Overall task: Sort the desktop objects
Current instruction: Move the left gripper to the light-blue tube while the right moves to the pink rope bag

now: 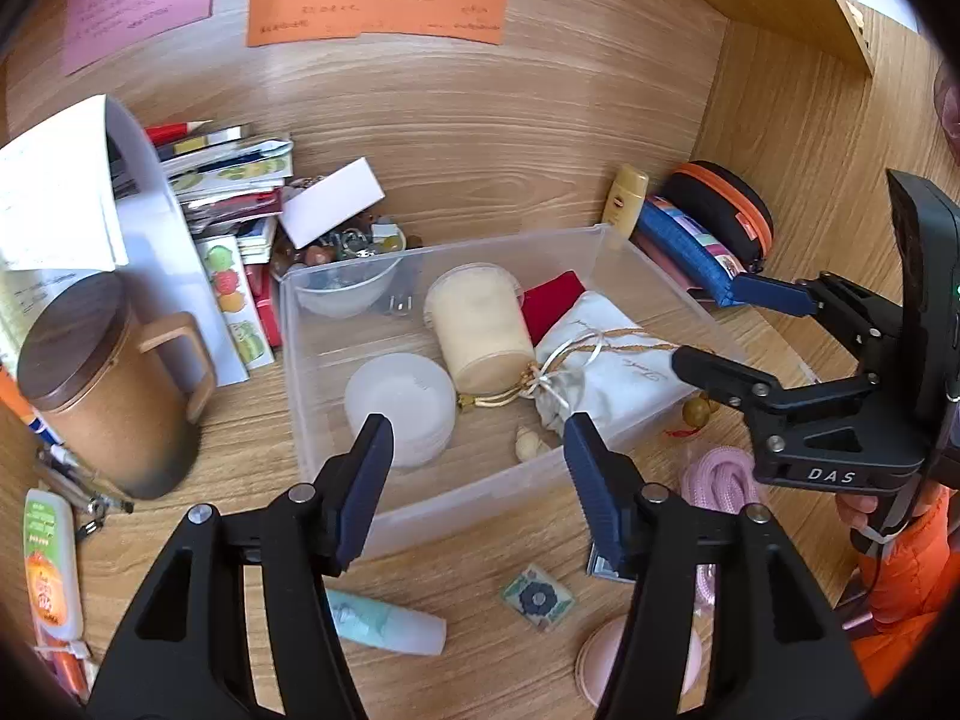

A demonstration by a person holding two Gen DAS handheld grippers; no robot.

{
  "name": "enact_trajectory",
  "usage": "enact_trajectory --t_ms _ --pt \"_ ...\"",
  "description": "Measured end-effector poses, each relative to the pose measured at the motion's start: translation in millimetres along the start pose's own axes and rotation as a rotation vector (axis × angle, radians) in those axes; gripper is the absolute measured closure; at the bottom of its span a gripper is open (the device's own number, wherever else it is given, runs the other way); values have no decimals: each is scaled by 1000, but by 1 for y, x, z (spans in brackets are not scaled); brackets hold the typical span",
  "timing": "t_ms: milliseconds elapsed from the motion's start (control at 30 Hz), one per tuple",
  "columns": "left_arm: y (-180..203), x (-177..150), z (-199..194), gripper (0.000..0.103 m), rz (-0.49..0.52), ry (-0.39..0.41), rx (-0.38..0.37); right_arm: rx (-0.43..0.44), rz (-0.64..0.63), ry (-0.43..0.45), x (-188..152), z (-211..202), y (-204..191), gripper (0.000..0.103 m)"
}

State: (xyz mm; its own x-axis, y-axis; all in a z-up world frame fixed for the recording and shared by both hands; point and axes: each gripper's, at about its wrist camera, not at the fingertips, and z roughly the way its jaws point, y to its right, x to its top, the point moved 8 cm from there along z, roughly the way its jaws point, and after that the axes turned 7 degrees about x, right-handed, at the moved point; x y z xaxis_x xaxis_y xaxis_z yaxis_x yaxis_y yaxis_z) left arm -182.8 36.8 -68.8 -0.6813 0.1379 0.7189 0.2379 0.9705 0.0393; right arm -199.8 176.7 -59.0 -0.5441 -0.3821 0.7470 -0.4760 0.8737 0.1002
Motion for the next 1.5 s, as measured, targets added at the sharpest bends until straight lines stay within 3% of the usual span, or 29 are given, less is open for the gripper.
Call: enact_trajectory --t_ms 133,267,333,600,967,1400,1500 --pt "-7 -7 -7 43 -22 -2 21 -6 14 0 -9 -9 7 23" --pt "-15 -18 -14 32 -47 0 58 -10 49 -6 -21 -18 19 17" --pt "-19 -24 -17 32 -59 -4 69 -11 76 -11 -29 -23 27 11" --pt "-30 -59 -23 31 -111 -47 104 -13 132 -47 -63 -35 43 10" --pt "-31 -101 -14 31 -139 -126 121 44 175 -121 -105 -33 29 10" --pt "-38 -108 -3 31 -157 -149 119 80 202 -185 -122 -14 9 10" --pt "-39 -109 -3 31 -158 -150 116 124 258 -202 -120 -8 9 10"
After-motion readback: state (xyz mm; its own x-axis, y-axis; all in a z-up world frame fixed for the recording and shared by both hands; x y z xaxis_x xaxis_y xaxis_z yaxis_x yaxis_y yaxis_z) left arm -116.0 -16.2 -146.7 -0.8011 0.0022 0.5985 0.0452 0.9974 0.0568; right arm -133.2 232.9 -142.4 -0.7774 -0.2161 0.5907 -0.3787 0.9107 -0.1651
